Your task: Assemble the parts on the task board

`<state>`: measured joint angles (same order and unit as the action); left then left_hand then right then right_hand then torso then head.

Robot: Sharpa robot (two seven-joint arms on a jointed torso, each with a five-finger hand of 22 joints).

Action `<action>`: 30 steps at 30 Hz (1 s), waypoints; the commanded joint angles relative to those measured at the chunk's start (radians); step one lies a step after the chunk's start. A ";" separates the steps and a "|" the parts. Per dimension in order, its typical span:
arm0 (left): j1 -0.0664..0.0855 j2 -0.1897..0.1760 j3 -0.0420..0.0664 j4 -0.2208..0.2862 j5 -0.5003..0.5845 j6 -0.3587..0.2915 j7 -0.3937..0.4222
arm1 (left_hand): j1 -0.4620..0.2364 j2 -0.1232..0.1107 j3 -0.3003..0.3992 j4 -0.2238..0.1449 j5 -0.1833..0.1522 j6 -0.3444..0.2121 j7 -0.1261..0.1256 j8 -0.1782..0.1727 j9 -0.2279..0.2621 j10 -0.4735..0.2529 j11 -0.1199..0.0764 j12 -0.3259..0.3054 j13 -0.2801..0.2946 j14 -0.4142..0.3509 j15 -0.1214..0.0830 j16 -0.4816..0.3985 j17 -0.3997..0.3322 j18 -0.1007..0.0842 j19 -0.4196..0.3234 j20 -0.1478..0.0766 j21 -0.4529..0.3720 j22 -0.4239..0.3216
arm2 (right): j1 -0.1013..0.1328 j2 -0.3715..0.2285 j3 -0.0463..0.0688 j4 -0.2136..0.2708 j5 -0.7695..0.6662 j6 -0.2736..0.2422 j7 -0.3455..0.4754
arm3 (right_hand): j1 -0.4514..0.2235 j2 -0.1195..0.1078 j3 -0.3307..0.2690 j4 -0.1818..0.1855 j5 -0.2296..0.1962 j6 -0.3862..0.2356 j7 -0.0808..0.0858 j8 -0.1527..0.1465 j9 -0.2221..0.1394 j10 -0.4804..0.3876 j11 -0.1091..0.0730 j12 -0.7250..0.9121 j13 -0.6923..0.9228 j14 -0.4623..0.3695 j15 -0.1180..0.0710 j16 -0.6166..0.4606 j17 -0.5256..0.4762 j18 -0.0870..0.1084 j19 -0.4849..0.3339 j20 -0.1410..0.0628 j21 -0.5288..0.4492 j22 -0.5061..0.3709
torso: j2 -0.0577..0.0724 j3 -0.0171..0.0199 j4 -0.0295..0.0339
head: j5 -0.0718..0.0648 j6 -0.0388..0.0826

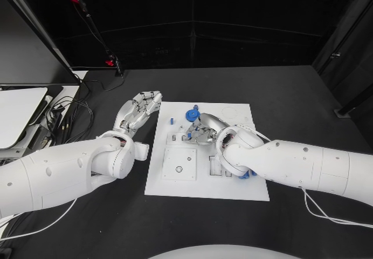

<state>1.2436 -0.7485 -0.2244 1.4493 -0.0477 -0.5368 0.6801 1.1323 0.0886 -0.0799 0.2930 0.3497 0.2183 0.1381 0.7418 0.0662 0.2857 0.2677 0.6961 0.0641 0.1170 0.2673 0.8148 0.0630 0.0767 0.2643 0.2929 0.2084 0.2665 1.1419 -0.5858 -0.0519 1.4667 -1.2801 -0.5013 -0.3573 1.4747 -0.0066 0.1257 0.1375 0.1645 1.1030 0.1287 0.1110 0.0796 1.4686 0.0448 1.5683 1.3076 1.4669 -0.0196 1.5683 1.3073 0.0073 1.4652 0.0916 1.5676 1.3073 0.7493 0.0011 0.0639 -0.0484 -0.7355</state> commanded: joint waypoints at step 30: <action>0.001 -0.004 0.001 0.005 -0.006 0.003 0.206 | 0.013 0.003 -0.008 -0.001 0.007 0.008 0.160 -0.006 0.000 0.006 -0.001 0.004 0.000 0.007 0.003 0.006 0.002 0.001 0.000 -0.001 0.005 0.001 | 0.001 0.006 0.001 -0.006 -0.013 0.021 0.004 | -0.019 -0.016 -0.007 -0.010 -0.024 -0.044 0.010 -0.046 -0.015 0.102 0.025 0.003 0.263 0.104 0.021 0.002 0.263 -0.007 0.106 0.018 0.003 0.263 | -0.001 -0.0003 -0.0001 | -0.007 0.002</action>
<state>1.2435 -0.7526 -0.2246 1.4524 -0.0477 -0.5367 0.6801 1.1362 0.0925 -0.0827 0.2901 0.3536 0.2183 0.1381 0.7418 0.0662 0.2857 0.2677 0.6960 0.0640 0.1170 0.2673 0.8148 0.0630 0.0766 0.2643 0.2929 0.2084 0.2665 1.1425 -0.5791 -0.0510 1.4600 -1.2887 -0.4788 -0.3561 1.4614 -0.0200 0.1189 0.1308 0.1462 1.0685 0.1361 0.0719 0.0689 1.4649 0.0629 1.5683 1.3075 1.4685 -0.0034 1.5683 1.3073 0.0074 1.4682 0.1031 1.5676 1.3074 0.7482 0.0002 0.0629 -0.0523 -0.7340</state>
